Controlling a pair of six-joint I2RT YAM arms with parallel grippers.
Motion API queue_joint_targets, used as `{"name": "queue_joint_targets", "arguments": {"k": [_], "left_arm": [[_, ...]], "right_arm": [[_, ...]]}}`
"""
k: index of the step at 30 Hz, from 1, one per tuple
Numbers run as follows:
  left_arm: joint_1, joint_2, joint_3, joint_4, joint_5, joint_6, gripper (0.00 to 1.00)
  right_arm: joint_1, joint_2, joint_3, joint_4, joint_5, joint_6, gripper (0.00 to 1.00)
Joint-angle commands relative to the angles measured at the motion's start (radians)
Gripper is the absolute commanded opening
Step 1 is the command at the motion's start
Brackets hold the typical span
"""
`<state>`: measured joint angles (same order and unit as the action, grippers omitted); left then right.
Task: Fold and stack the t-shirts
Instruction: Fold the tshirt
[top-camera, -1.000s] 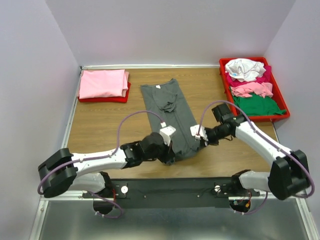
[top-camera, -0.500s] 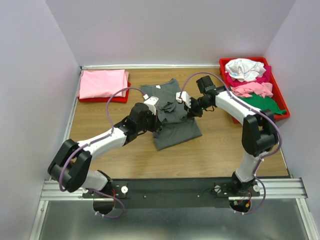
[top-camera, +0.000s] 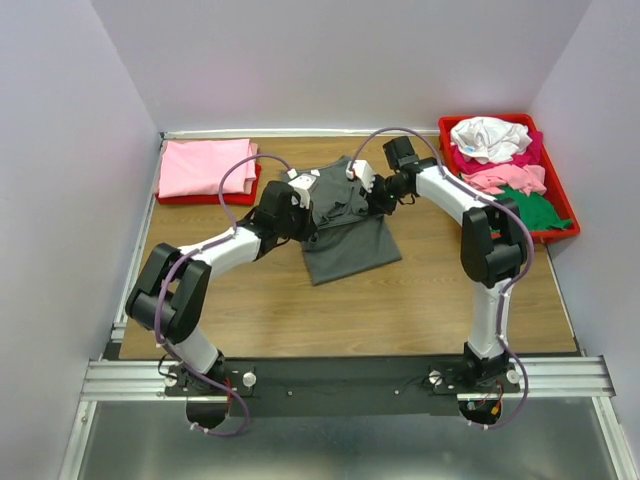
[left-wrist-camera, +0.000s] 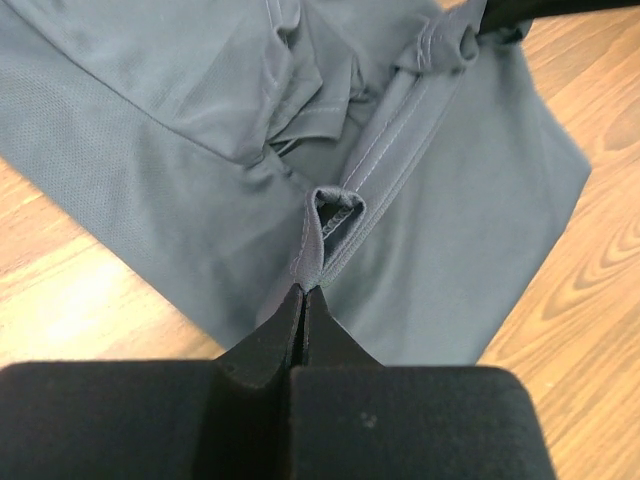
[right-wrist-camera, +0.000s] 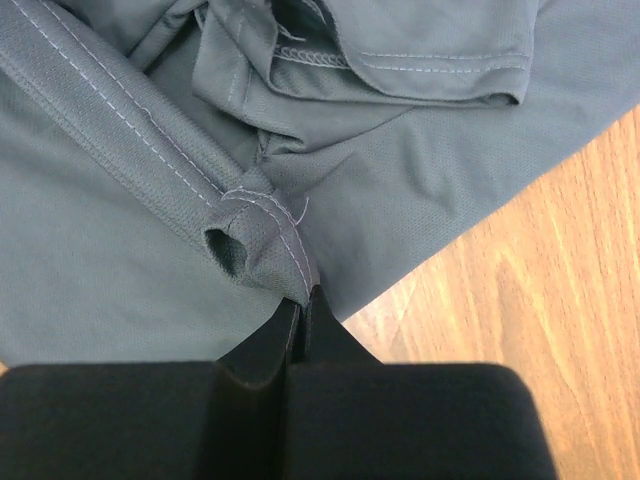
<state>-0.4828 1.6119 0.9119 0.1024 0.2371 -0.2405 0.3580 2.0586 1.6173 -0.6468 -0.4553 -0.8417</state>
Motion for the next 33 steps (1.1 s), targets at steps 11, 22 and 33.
{"name": "queue_joint_targets", "arguments": {"k": [11, 22, 33], "left_arm": [[0.043, 0.078, 0.085, -0.049, 0.015, 0.056, 0.00], [0.072, 0.134, 0.148, -0.096, -0.126, 0.023, 0.28], [0.096, 0.073, 0.304, -0.125, -0.413, 0.113, 0.53]], "right_arm": [[-0.008, 0.097, 0.115, 0.021, 0.050, 0.075, 0.00], [-0.008, 0.130, 0.179, 0.100, 0.082, 0.229, 0.54], [-0.011, 0.100, 0.222, 0.352, 0.425, 0.592, 0.54]]}}
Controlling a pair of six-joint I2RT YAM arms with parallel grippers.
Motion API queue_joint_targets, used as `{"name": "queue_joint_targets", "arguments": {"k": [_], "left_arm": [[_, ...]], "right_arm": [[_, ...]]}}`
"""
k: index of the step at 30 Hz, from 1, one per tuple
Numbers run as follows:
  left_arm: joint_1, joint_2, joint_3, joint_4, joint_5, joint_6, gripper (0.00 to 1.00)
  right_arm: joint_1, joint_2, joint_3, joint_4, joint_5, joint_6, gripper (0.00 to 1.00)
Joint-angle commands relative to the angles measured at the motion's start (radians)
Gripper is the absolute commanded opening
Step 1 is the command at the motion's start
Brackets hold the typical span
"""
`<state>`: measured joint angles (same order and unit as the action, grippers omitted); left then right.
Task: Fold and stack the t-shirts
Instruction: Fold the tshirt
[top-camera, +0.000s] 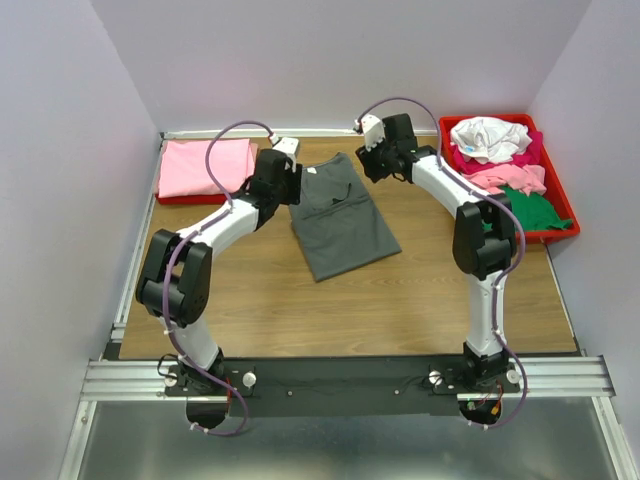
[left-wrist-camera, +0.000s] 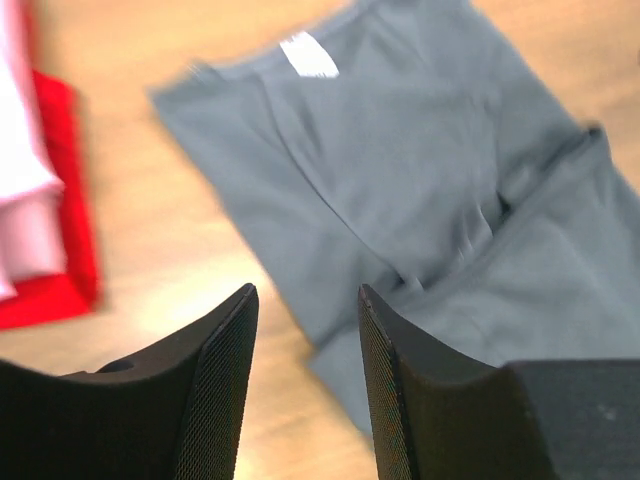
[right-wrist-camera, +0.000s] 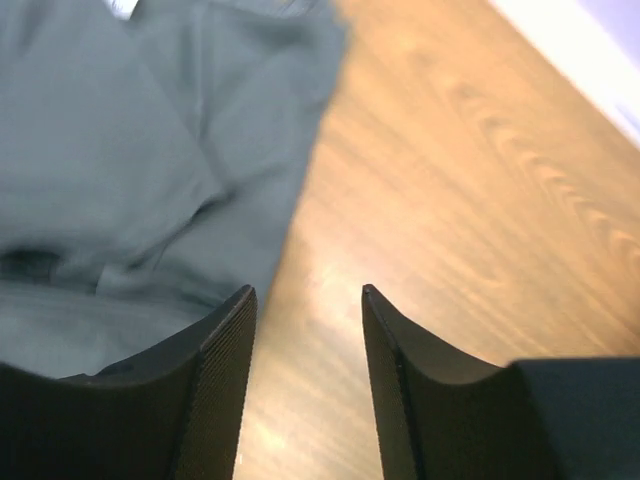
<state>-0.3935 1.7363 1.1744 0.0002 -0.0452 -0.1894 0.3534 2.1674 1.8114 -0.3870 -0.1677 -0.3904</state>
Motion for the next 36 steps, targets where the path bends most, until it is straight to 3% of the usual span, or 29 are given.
{"name": "queue_joint_targets", "arguments": {"k": [1, 2, 4, 5, 7, 10, 13, 16, 22, 23, 27, 33, 36], "left_arm": [[0.007, -0.079, 0.044, -0.040, -0.105, 0.076, 0.53], [0.007, -0.099, 0.025, -0.058, -0.076, 0.105, 0.53], [-0.001, -0.171, -0.013, -0.074, 0.040, 0.122, 0.56], [-0.005, -0.199, -0.037, -0.078, 0.088, 0.125, 0.63], [-0.033, -0.262, -0.132, -0.083, 0.137, 0.120, 0.65], [-0.167, -0.421, -0.269, -0.078, 0.189, 0.122, 0.65], [-0.255, -0.515, -0.363, -0.080, 0.188, 0.171, 0.65], [-0.355, -0.566, -0.357, -0.086, 0.174, 0.270, 0.65], [-0.416, -0.593, -0.251, -0.169, 0.078, 0.598, 0.65], [-0.429, -0.593, -0.269, -0.190, 0.055, 0.734, 0.66], [-0.560, -0.616, -0.483, -0.135, -0.093, 0.931, 0.73], [-0.614, -0.523, -0.536, -0.054, -0.076, 0.906, 0.73], [-0.616, -0.394, -0.523, -0.007, -0.090, 0.889, 0.69]], "right_arm": [[-0.014, -0.038, -0.004, 0.096, 0.093, 0.127, 0.55], [-0.021, -0.055, -0.021, 0.094, 0.064, 0.117, 0.56], [-0.042, -0.131, -0.099, 0.057, -0.135, -0.023, 0.62], [-0.050, -0.168, -0.130, 0.018, -0.221, -0.107, 0.64], [-0.070, -0.236, -0.213, -0.117, -0.435, -0.300, 0.74], [-0.086, -0.403, -0.483, -0.294, -0.516, -0.855, 0.80], [-0.137, -0.463, -0.605, -0.303, -0.551, -1.051, 0.82], [-0.175, -0.475, -0.612, -0.326, -0.602, -1.048, 0.82], [-0.191, -0.475, -0.560, -0.447, -0.680, -1.073, 0.85], [-0.191, -0.481, -0.566, -0.458, -0.691, -1.079, 0.85], [-0.192, -0.492, -0.616, -0.457, -0.722, -1.140, 0.90], [-0.188, -0.437, -0.635, -0.451, -0.710, -1.186, 0.92], [-0.188, -0.406, -0.621, -0.432, -0.678, -1.176, 0.91]]}}
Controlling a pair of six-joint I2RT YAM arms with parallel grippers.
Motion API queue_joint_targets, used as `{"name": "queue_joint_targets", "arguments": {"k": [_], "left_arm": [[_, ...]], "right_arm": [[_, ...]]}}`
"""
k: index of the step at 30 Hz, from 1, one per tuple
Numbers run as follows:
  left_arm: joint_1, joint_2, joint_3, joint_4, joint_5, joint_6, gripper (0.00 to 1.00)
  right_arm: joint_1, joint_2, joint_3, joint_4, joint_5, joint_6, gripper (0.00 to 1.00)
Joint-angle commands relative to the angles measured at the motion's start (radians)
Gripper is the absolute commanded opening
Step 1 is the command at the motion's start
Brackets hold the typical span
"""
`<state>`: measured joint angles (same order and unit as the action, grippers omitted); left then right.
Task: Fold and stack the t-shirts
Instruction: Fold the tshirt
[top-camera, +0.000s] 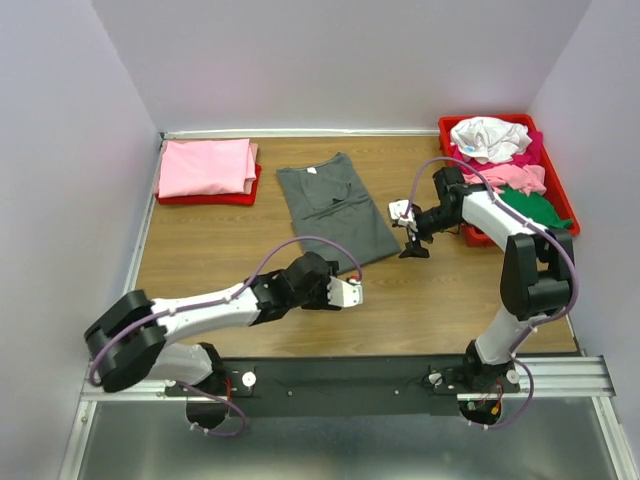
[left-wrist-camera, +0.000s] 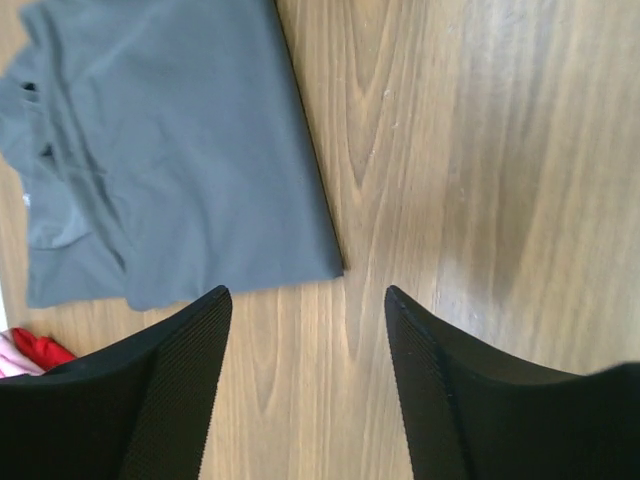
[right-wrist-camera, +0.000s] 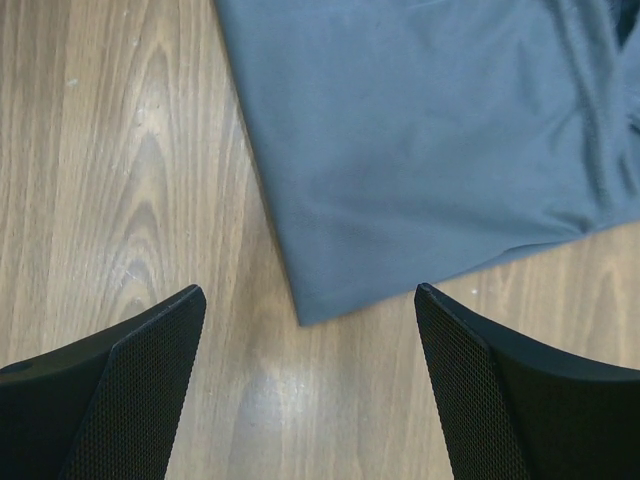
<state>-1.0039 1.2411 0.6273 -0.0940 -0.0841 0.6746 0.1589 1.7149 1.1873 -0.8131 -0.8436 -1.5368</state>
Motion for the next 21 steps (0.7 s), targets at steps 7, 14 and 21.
{"name": "queue_joint_targets", "arguments": {"k": [7, 14, 21], "left_arm": [[0.025, 0.285, 0.031, 0.203, -0.088, -0.009, 0.66], [0.054, 0.265, -0.006, 0.224, -0.134, -0.021, 0.65], [0.070, 0.304, -0.008, 0.226, -0.111, -0.013, 0.54]], "right_arm": [[0.008, 0.045, -0.002, 0.015, 0.012, -0.013, 0.91], [0.011, 0.054, -0.025, 0.041, 0.023, -0.065, 0.91], [0.048, 0.100, -0.012, 0.074, 0.050, -0.082, 0.91]]}}
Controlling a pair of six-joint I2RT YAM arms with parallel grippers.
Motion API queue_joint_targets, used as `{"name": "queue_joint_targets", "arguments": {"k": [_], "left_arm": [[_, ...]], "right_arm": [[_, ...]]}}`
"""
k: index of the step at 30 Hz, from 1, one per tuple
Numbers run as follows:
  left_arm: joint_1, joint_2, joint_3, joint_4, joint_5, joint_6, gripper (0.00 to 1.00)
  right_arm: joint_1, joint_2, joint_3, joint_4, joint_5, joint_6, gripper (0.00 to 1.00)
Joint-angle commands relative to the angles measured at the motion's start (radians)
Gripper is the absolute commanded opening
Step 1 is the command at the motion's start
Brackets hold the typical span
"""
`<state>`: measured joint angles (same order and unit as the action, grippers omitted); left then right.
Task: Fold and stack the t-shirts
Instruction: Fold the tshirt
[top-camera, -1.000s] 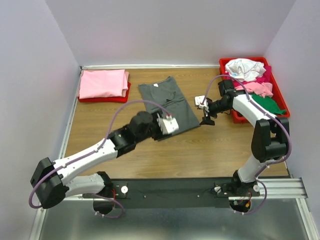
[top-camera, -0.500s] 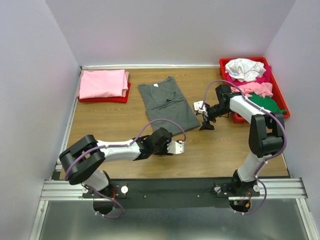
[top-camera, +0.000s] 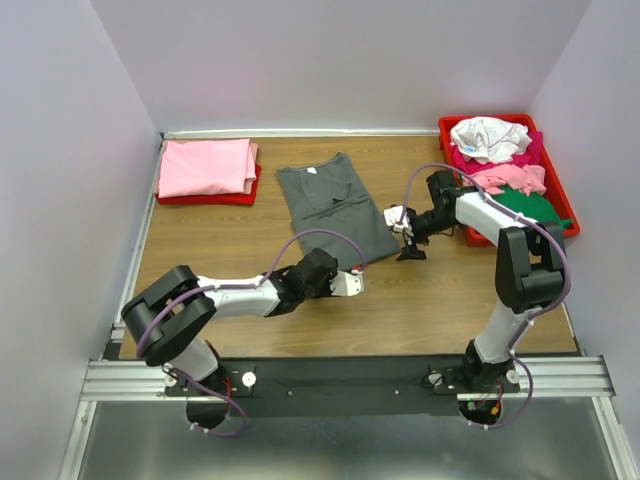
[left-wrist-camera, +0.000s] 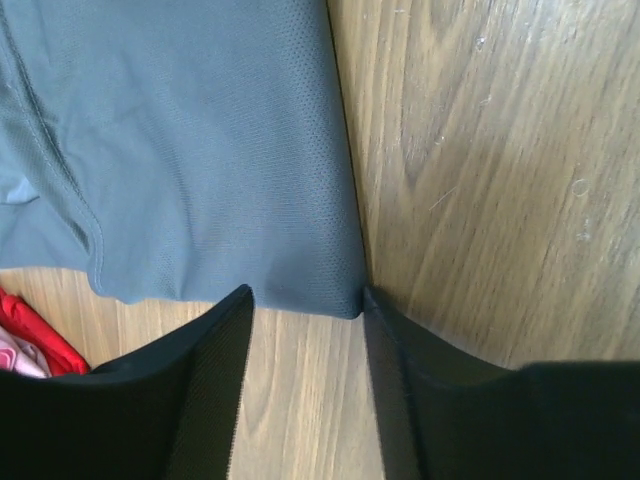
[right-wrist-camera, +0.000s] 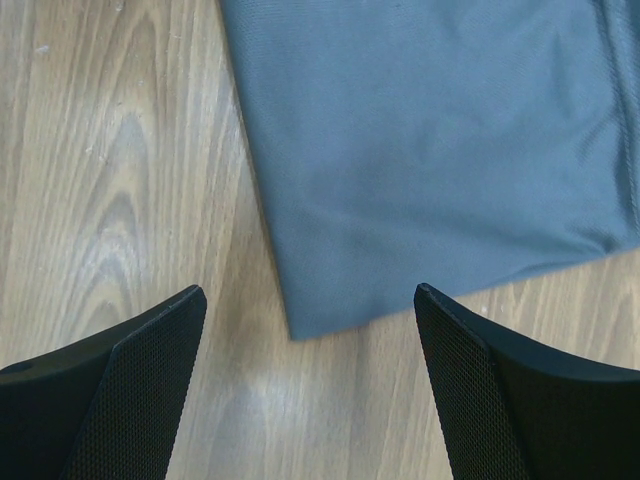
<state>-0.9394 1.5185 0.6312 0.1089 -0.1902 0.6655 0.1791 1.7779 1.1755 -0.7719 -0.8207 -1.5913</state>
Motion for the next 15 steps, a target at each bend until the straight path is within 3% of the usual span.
{"name": "queue_joint_targets", "arguments": {"k": [1, 3, 9, 11, 13, 15], "left_arm": [[0.008, 0.034, -0.008, 0.025, -0.002, -0.003, 0.52], [0.014, 0.048, -0.004, 0.028, 0.009, -0.001, 0.41], [0.028, 0.034, -0.024, 0.058, 0.051, -0.001, 0.27], [0.031, 0.022, -0.028, 0.061, 0.064, 0.003, 0.18], [0.034, 0.006, -0.034, 0.069, 0.080, 0.009, 0.01], [0.039, -0.006, -0.044, 0.075, 0.095, 0.013, 0.00]], "right_arm": [[0.036, 0.043, 0.000, 0.039, 0.041, -0.027, 0.91], [0.060, 0.055, -0.008, 0.075, 0.087, -0.006, 0.90], [0.094, 0.075, -0.034, 0.154, 0.163, 0.045, 0.89], [0.100, 0.080, -0.039, 0.172, 0.189, 0.066, 0.88], [0.112, 0.087, -0.043, 0.194, 0.207, 0.080, 0.84], [0.125, 0.098, -0.050, 0.212, 0.233, 0.103, 0.80]]}}
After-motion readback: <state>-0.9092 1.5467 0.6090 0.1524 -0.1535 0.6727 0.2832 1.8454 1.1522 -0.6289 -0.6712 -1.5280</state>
